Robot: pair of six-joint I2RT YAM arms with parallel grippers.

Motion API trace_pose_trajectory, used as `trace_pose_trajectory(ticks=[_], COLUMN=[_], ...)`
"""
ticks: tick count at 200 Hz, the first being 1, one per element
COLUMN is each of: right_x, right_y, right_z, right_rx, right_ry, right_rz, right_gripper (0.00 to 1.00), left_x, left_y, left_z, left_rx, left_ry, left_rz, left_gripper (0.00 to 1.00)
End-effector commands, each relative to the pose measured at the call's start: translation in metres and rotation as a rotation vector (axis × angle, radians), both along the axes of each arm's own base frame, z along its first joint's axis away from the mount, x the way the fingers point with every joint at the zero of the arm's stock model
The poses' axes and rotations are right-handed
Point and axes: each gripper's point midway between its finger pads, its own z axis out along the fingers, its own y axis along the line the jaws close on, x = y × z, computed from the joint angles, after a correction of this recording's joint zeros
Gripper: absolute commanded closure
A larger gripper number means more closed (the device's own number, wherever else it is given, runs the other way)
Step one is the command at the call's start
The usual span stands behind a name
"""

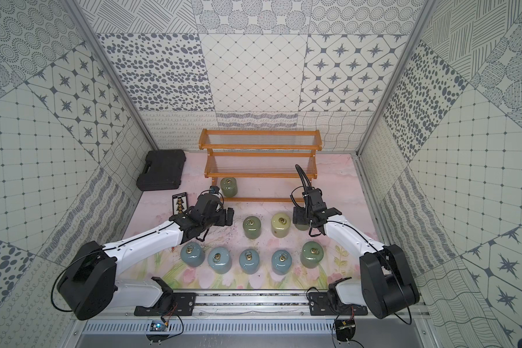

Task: Remove the tea canisters from the shelf
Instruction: Place the tea canister at the center of the board.

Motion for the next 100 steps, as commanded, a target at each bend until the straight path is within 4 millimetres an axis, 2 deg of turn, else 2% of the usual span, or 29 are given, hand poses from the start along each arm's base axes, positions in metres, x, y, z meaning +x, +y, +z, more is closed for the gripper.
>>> trace_pose_trajectory(ticks=[1,100], right_x=[0.011,0.01], right_y=[0.004,0.003], right_z=[0.018,0.019], right_rx=[0.031,0.036], right_ry=[-0.087,-0.095], right_rz=[-0.012,-0.017], right_gripper=[0.22,0.12], left_x=[0.005,0.015], left_y=[-0.001,-0.008], left_z=[0.008,0.013], left_rx=[-0.023,-0.014], left_ry=[-0.028,-0.037], left_rz=[0.009,-0.001], left_gripper=[0.0,0.0])
